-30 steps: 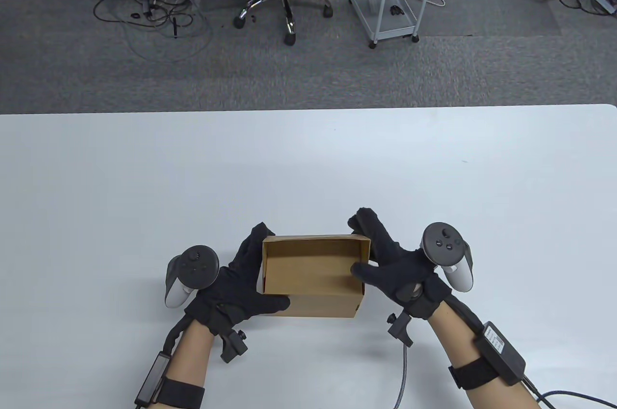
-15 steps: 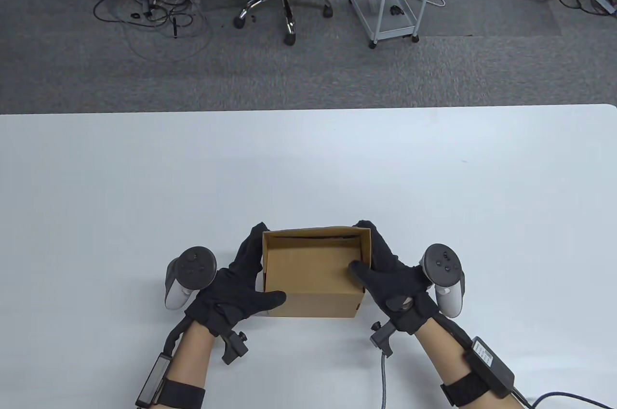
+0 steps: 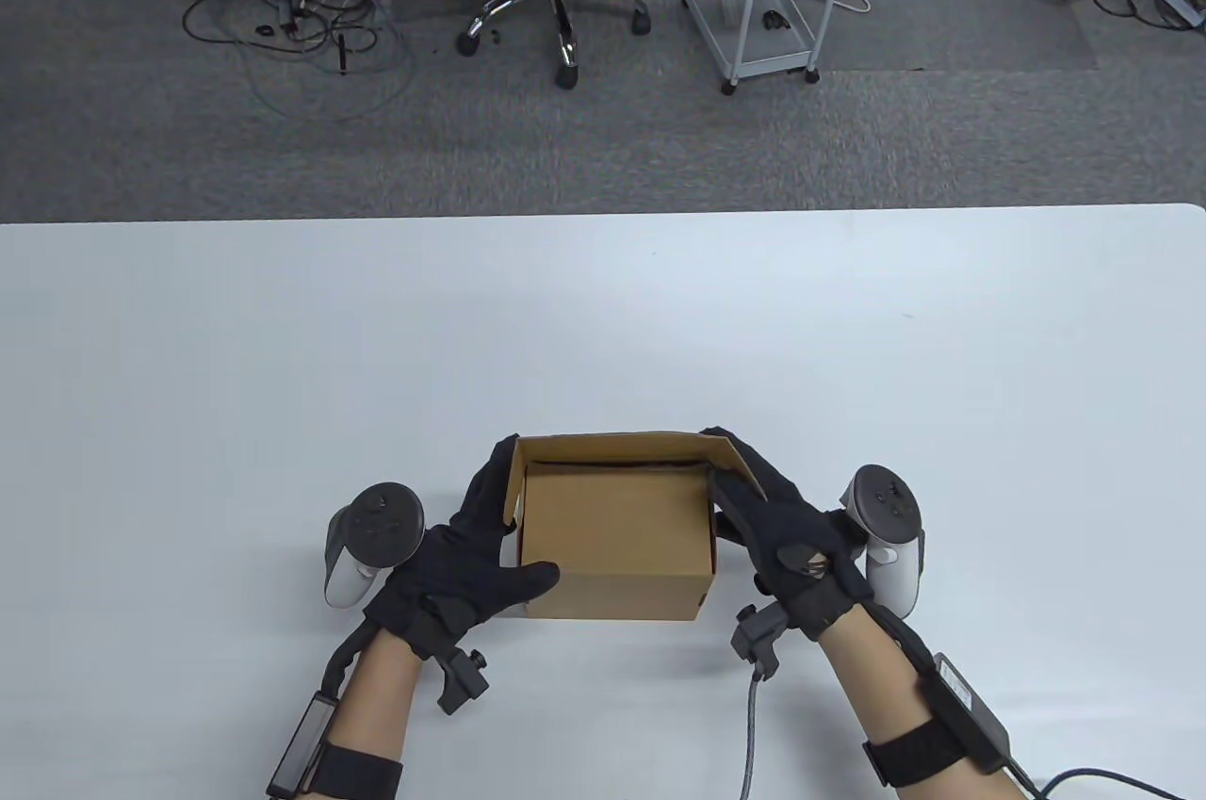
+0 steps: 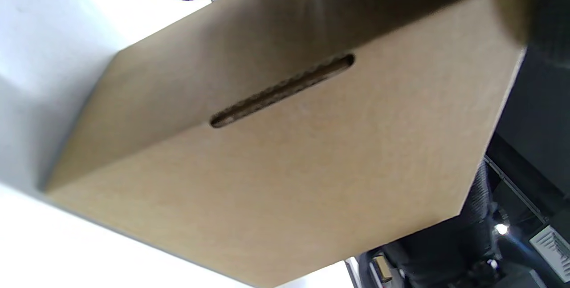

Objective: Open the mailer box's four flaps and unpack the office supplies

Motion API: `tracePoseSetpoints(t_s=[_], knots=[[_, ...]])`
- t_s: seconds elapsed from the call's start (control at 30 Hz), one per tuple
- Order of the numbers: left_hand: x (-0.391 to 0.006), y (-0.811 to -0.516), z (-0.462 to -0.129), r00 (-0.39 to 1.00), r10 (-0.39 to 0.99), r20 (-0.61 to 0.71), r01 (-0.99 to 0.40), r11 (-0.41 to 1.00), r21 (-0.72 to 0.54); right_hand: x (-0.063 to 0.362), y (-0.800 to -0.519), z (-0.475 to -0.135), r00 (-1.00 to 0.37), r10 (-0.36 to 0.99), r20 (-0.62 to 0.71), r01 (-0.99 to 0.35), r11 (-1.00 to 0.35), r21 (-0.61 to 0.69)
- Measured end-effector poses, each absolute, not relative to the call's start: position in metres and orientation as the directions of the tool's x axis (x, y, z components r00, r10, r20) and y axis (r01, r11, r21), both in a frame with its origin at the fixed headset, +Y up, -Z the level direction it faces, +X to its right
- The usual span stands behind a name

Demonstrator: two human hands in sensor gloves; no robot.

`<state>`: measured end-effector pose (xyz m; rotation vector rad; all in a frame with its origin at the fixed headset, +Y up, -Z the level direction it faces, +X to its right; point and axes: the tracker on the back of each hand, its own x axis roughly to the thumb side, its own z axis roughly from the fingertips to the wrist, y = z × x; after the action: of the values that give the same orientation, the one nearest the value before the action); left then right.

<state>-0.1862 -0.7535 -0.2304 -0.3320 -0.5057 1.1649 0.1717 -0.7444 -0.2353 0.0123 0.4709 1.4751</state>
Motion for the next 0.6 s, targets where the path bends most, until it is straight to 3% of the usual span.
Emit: tracePoseSetpoints(t_s=[0.07, 0.23, 0.4, 0.5, 0.6], knots=[[-0.187, -0.753, -0.23, 0.276, 0.944, 0.181, -0.808, 0.33, -0.488, 0.17, -0.748, -0.234, 0.054, 0.938, -0.343, -0.932, 0.171, 0.321], [-0.196, -0.754, -0.233, 0.203, 0.974, 0.101, -0.873, 0.227, -0.431, 0.17, -0.752, -0.23, -0.051, 0.928, -0.37, -0.909, 0.11, 0.402], [-0.189, -0.755, -0.228, 0.317, 0.948, 0.024, -0.872, 0.302, -0.385, 0.172, -0.752, -0.229, -0.103, 0.91, -0.4, -0.902, 0.084, 0.423], [-0.185, -0.754, -0.226, 0.299, 0.954, -0.024, -0.876, 0.264, -0.404, 0.174, -0.749, -0.229, -0.167, 0.907, -0.388, -0.897, 0.023, 0.441], [-0.185, -0.75, -0.228, 0.311, 0.95, 0.027, -0.874, 0.297, -0.385, 0.175, -0.751, -0.229, -0.142, 0.919, -0.367, -0.899, 0.035, 0.437]])
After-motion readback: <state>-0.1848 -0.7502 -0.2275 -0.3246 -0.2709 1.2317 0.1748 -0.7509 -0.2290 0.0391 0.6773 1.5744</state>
